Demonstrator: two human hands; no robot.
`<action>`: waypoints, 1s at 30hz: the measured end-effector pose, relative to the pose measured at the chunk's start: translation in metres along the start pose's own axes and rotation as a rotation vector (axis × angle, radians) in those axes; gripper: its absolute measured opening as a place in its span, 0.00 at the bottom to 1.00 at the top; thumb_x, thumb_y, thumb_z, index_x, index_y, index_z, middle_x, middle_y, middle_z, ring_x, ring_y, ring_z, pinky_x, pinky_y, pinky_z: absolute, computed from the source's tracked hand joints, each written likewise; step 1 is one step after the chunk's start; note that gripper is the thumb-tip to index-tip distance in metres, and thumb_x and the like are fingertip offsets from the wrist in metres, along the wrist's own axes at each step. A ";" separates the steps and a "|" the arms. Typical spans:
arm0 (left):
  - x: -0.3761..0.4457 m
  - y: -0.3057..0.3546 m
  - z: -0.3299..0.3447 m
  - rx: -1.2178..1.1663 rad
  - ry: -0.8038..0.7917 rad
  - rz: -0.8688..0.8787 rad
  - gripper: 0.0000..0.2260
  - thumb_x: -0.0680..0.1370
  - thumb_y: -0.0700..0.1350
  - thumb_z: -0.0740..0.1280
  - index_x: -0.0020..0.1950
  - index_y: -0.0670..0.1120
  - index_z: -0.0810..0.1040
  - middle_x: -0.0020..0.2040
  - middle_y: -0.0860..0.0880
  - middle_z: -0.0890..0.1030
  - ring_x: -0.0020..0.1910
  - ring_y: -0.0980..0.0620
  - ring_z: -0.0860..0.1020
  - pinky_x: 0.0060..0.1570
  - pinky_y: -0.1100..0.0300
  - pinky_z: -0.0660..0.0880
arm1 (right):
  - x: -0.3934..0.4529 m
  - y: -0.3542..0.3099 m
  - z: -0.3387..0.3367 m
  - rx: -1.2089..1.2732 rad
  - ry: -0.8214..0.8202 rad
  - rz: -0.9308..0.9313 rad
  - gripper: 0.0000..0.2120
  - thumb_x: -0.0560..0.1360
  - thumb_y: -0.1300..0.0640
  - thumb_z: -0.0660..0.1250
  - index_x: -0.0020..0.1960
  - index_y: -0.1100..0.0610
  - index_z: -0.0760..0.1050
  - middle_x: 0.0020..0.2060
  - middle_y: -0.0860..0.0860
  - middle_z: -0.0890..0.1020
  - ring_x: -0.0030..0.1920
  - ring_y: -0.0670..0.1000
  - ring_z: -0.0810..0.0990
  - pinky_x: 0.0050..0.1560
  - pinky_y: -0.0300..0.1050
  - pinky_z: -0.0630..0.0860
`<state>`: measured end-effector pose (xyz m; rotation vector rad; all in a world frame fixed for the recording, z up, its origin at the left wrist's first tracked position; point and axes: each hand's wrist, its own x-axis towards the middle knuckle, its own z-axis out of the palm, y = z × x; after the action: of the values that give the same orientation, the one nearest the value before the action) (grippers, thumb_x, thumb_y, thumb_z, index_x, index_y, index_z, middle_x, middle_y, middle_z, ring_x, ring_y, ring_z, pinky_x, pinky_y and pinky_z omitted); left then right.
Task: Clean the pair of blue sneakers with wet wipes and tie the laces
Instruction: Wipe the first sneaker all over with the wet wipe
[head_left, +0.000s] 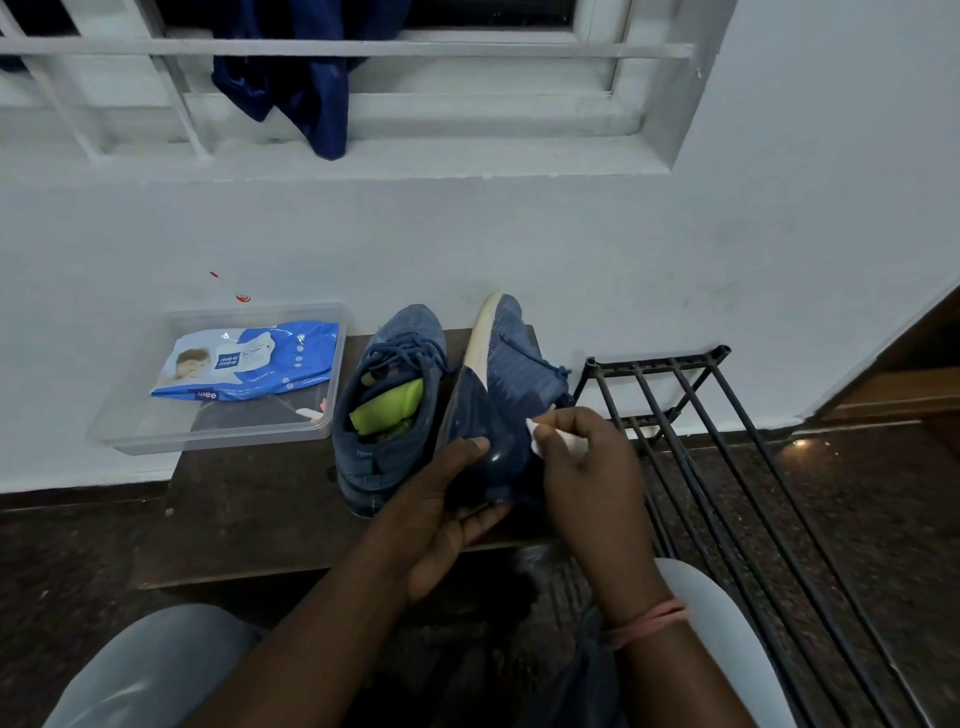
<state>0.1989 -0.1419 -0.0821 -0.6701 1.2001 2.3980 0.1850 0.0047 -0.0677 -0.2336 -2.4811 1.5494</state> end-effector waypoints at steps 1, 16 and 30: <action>-0.002 -0.001 0.000 0.001 0.006 0.001 0.17 0.77 0.42 0.72 0.65 0.45 0.79 0.59 0.43 0.85 0.61 0.43 0.82 0.65 0.43 0.77 | -0.001 -0.001 0.000 0.136 -0.031 0.080 0.05 0.78 0.57 0.69 0.44 0.50 0.81 0.42 0.45 0.84 0.45 0.42 0.81 0.46 0.43 0.77; -0.057 -0.026 0.013 1.308 0.396 0.378 0.50 0.75 0.67 0.67 0.83 0.47 0.40 0.83 0.45 0.39 0.82 0.44 0.42 0.80 0.50 0.51 | -0.011 -0.006 0.006 0.443 -0.225 0.217 0.04 0.77 0.59 0.72 0.45 0.56 0.85 0.41 0.51 0.87 0.47 0.53 0.86 0.48 0.49 0.83; 0.005 -0.005 0.000 1.616 0.303 1.021 0.33 0.67 0.58 0.79 0.67 0.44 0.80 0.58 0.48 0.81 0.58 0.48 0.75 0.59 0.58 0.70 | 0.005 0.001 -0.003 -0.012 0.057 -0.163 0.02 0.76 0.57 0.72 0.46 0.51 0.83 0.45 0.46 0.81 0.47 0.38 0.78 0.47 0.24 0.69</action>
<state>0.1972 -0.1386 -0.0877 0.2429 3.3399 0.8420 0.1811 0.0092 -0.0673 -0.0741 -2.4007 1.4427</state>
